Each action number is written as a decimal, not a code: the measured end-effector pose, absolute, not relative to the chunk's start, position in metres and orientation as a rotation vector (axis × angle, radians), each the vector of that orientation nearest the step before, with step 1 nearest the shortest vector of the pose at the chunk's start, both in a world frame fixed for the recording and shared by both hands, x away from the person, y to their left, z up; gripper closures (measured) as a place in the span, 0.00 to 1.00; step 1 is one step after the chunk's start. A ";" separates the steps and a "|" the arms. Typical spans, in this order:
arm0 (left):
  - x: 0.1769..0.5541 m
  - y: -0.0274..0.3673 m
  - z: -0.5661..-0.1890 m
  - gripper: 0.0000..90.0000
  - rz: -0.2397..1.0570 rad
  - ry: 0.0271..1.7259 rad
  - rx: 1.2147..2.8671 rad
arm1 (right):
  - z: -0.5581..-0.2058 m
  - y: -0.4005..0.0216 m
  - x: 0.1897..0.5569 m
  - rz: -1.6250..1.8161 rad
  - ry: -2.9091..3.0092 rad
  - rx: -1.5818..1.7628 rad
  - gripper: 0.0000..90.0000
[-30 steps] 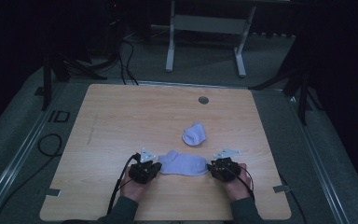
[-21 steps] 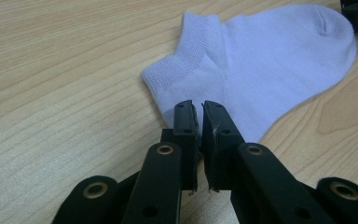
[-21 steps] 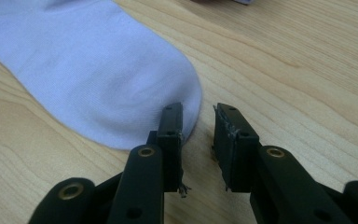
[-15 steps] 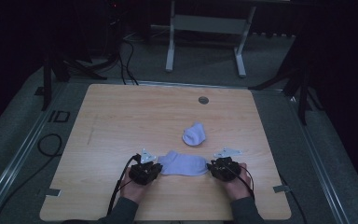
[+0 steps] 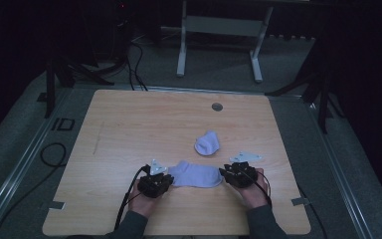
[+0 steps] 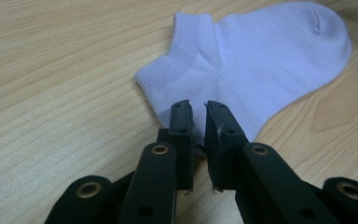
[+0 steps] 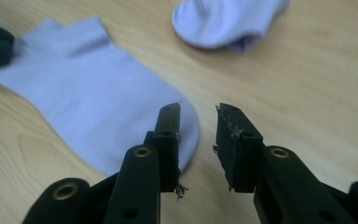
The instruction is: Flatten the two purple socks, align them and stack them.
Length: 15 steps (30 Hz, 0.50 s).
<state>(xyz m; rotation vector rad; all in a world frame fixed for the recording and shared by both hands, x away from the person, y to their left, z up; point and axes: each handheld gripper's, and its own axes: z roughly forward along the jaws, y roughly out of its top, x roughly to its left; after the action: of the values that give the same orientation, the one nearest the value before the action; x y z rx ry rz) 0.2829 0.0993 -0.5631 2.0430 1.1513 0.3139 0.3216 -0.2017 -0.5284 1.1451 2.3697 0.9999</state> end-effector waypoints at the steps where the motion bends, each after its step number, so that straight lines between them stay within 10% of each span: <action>1: 0.283 0.099 -0.563 0.88 0.311 1.154 2.039 | -0.526 -0.200 0.323 0.997 2.372 1.133 0.77; 15: 0.283 0.100 -0.563 0.87 0.291 1.159 2.028 | -0.514 -0.152 0.375 0.986 2.420 1.017 0.78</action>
<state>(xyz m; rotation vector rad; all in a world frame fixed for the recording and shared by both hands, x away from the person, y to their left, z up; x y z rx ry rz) 0.2834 0.1001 -0.5632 2.0283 1.1587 0.2909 0.3750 -0.1515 -0.5136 1.0167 2.4203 0.9863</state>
